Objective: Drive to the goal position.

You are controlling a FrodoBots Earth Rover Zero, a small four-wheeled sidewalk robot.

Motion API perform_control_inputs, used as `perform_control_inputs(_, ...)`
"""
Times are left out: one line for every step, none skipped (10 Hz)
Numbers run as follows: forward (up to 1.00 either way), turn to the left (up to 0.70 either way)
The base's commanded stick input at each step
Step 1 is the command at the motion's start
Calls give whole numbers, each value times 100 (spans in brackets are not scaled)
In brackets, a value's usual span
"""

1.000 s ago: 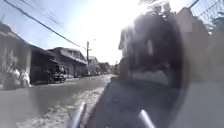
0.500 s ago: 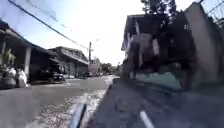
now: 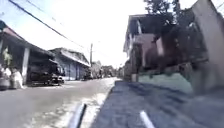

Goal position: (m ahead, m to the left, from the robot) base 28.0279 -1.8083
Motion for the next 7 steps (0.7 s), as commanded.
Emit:
perform_control_inputs(85, 0)
perform_control_inputs(85, 0)
perform_control_inputs(85, 0)
perform_control_inputs(85, 0)
perform_control_inputs(85, 0)
perform_control_inputs(85, 0)
perform_control_inputs(85, 0)
